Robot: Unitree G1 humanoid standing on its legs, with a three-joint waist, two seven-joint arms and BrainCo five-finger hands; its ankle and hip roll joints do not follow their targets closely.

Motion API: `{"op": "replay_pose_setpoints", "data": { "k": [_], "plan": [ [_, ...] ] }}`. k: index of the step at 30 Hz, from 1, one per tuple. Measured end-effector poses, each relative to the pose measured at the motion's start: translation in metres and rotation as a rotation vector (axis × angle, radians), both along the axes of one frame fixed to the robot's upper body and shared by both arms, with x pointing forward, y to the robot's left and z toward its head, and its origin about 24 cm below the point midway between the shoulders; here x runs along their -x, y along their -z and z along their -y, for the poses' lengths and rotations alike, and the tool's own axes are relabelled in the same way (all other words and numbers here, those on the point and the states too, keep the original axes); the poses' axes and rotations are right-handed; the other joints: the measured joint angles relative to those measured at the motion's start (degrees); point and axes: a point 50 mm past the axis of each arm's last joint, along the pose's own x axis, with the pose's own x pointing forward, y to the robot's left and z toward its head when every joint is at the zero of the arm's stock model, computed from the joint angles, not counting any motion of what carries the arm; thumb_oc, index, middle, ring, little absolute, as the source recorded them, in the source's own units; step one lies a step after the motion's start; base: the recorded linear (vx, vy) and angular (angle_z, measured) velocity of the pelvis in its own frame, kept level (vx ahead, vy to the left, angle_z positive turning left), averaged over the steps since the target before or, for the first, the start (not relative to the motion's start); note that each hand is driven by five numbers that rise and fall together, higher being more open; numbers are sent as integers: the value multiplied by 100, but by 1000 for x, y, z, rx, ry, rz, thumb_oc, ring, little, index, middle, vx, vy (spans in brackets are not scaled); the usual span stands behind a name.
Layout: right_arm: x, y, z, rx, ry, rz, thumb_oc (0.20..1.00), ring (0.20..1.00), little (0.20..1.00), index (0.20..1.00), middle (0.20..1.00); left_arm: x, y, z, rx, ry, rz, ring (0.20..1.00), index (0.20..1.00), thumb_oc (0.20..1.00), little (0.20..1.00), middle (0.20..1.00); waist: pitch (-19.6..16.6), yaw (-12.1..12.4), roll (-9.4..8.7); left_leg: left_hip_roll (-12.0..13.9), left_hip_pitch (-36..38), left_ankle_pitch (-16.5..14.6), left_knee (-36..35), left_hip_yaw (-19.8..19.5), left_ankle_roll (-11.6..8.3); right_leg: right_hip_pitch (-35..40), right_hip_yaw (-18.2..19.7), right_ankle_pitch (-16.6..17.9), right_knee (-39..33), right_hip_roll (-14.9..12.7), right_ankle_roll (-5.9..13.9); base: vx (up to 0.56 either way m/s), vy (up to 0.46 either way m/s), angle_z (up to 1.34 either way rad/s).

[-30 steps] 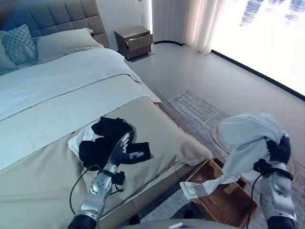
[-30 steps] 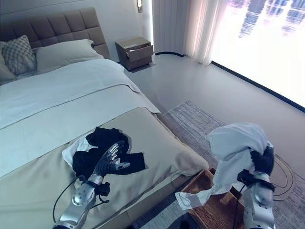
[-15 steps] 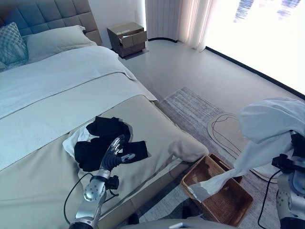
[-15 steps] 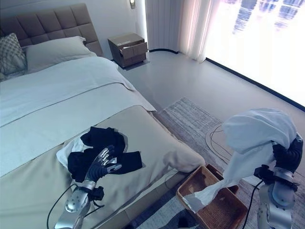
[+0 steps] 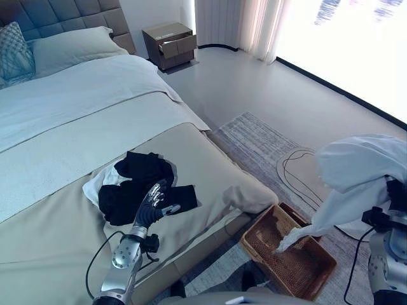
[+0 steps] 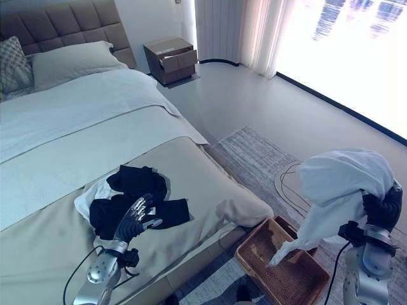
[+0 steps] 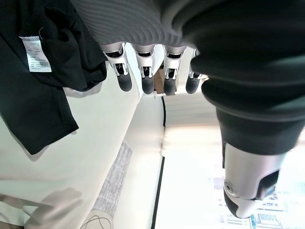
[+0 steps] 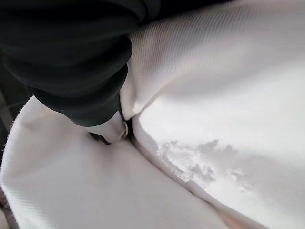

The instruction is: Pick up clothes into the bucket

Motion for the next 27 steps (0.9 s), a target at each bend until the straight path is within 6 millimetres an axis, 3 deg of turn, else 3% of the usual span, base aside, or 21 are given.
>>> {"op": "replay_pose_setpoints", "data": {
  "k": [5, 9, 13, 19, 23, 27],
  "plan": [
    [-2, 24, -3, 0, -16, -124, 200, 200, 200, 200, 200, 0, 0, 0, 1, -3, 2, 1000, 1000, 1000, 1000, 1000, 31, 7, -30, 3, -56, -13, 0, -4, 17, -52, 0, -1, 0, 4, -2, 7, -2, 0],
    [-1, 76, -15, -28, -49, -377, 200, 200, 200, 200, 200, 0, -2, -2, 24, -18, 8, 1000, 1000, 1000, 1000, 1000, 143, 37, -36, -8, -89, 5, 12, -12, -3, -86, -4, 17, 4, -6, -22, -34, 4, 0],
    [-2, 104, -25, -18, -87, -531, 200, 200, 200, 200, 200, -2, -7, -2, 33, -23, 36, 1000, 1000, 1000, 1000, 1000, 363, 44, 0, -51, -271, 4, 216, -25, -2, -229, -9, 14, 140, -50, -23, -158, 31, 2],
    [-48, 103, -38, 23, -103, -559, 200, 200, 200, 200, 200, -27, -38, 0, 69, -43, 197, 1000, 1000, 1000, 1000, 1000, 1207, 73, 82, -184, -1241, -204, 1233, -10, 200, -1279, 159, -261, 1302, -220, -11, -174, 36, -1],
    [-73, 90, -38, 61, -70, -539, 200, 200, 200, 200, 200, -42, -60, -2, 83, -79, 299, 1000, 1000, 1000, 1000, 1000, 1608, 226, 83, -322, -1943, -451, 1860, 13, 209, -2224, 340, -664, 2424, -399, -54, -125, -12, 6],
    [-94, 66, -33, 127, -47, -488, 200, 200, 200, 200, 200, -44, -77, -10, 42, -85, 370, 1000, 1000, 1000, 1000, 1000, 1803, 283, 92, -366, -2762, -635, 2586, -6, 224, -3113, 473, -922, 3261, -467, -126, -106, -21, 7]
  ]
}}
